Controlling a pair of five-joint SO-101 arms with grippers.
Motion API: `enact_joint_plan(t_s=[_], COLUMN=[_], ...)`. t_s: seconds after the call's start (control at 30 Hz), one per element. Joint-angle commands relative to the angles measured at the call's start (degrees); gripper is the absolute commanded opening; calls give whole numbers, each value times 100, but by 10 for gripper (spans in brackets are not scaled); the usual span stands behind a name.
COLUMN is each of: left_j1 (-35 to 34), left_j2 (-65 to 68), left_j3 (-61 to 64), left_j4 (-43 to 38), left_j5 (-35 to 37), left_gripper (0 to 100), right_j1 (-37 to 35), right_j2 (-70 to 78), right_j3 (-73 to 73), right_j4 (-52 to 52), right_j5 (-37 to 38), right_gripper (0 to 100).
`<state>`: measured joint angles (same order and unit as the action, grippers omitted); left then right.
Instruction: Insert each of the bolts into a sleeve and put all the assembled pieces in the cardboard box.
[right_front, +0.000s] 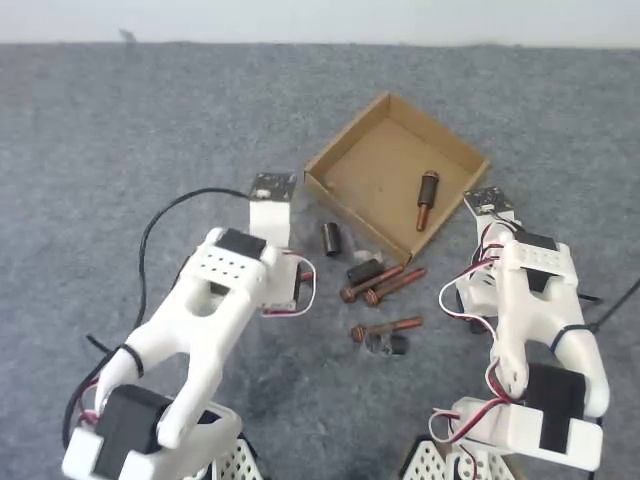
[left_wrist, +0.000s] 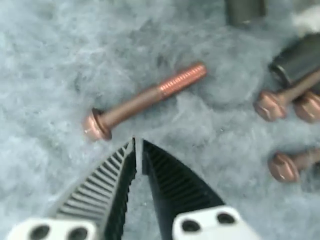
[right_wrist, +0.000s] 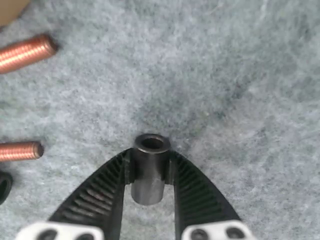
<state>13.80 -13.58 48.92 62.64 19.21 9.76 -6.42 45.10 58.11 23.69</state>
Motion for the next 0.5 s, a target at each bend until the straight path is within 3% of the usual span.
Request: enact_joint_plan(t_s=[0.0, 0.27, 0.47], left_j1=[-62, -62, -352], left_j2=[-273, -211, 1081], left_j3=[426, 444, -312], left_j4=[-633, -624, -589], left_j5=[466, 712, 791], left_gripper=[12, 12, 11], right_j1=[40, 40, 40], right_j2=[-57, -57, -57], right_j3=[-18, -18, -9], right_j4=[-119, -119, -119], right_j5=[-35, -35, -44], right_gripper=[6, 6, 6])
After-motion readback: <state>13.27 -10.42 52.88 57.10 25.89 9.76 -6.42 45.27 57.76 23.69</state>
